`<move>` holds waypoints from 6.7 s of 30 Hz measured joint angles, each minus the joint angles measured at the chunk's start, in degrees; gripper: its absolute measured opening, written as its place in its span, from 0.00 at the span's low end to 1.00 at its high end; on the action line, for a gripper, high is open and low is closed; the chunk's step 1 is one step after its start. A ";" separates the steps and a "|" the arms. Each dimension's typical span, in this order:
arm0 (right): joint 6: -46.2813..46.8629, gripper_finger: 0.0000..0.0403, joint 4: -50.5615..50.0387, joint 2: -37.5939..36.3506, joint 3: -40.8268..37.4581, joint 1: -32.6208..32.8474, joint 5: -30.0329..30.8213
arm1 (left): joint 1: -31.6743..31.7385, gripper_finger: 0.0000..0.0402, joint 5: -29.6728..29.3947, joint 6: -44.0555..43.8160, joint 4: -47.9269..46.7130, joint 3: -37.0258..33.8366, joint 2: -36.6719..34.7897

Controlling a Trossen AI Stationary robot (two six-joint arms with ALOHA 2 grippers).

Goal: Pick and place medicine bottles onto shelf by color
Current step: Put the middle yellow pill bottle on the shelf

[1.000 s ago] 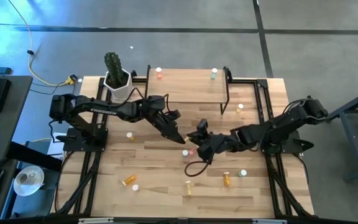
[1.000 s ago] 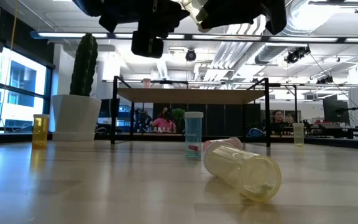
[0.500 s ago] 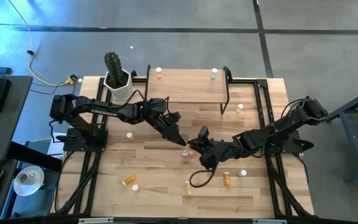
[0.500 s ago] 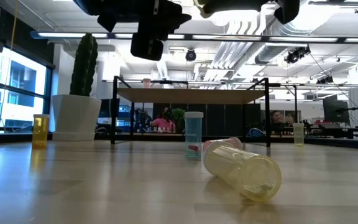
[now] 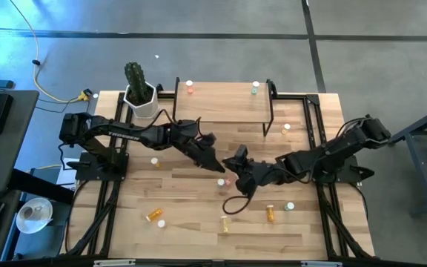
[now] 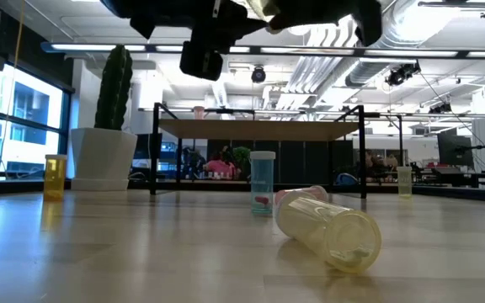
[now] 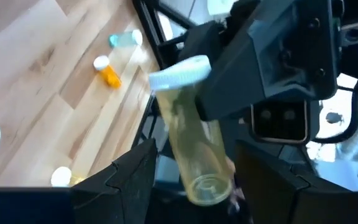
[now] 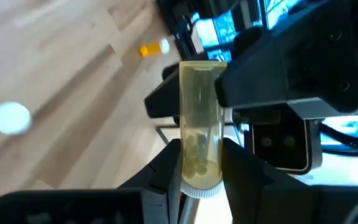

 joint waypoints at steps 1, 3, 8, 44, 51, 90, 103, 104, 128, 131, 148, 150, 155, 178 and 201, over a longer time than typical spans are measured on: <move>-0.44 0.21 0.00 0.00 0.00 -0.26 0.03 | -0.05 0.51 -1.19 0.00 0.01 0.00 -0.01; -1.50 0.21 0.00 0.00 0.00 -0.60 0.15 | 0.16 0.51 -2.52 -0.07 -0.05 0.00 -0.01; -4.08 0.21 -0.05 0.00 0.00 -0.94 1.84 | 1.07 0.51 -2.73 -0.07 -0.08 0.00 -0.01; -6.76 0.21 -0.74 -0.04 0.00 -1.70 3.95 | 1.22 0.25 -2.92 2.22 -0.34 -0.02 -0.01; -7.22 0.21 -0.74 -0.06 0.00 -1.67 3.93 | 1.22 0.24 -2.95 2.43 -0.34 -0.04 -0.01; -4.90 0.38 1.52 -0.53 0.00 -0.52 10.97 | 3.89 0.24 -2.94 12.83 0.22 -0.02 -0.06; -4.44 0.38 1.80 -2.64 0.07 -0.11 15.94 | 7.61 0.24 -3.09 19.84 1.68 -0.02 -0.06; -4.42 0.38 1.75 -3.00 0.07 -0.16 16.16 | 7.95 0.24 -3.11 21.42 1.81 -0.02 -0.06; 37.33 0.38 5.22 -21.91 0.07 -21.07 -14.31 | 11.41 0.24 -11.36 67.49 12.97 -0.02 -0.06; 44.44 0.38 4.99 -21.81 0.07 -25.82 -23.45 | 11.41 0.24 -15.70 72.36 12.88 -0.02 -0.06; 49.20 0.38 3.32 -16.16 0.04 -39.62 -45.80 | 12.78 0.24 -33.34 86.17 8.38 -0.02 -0.06; 48.99 0.38 3.42 -14.81 0.04 -40.03 -45.78 | 12.87 0.24 -33.36 86.18 8.43 -0.02 -0.06; 46.50 0.38 5.44 -11.57 0.04 -40.08 -45.75 | 12.80 0.24 -33.34 86.12 8.44 -0.02 -0.06; 46.13 0.38 7.76 -7.91 0.04 -40.06 -44.51 | 12.65 0.24 -33.13 85.97 9.74 -0.02 -0.06; 46.79 0.26 7.32 -7.96 0.04 -40.06 -44.62 | 12.67 0.24 -33.41 85.90 9.74 -0.02 -0.06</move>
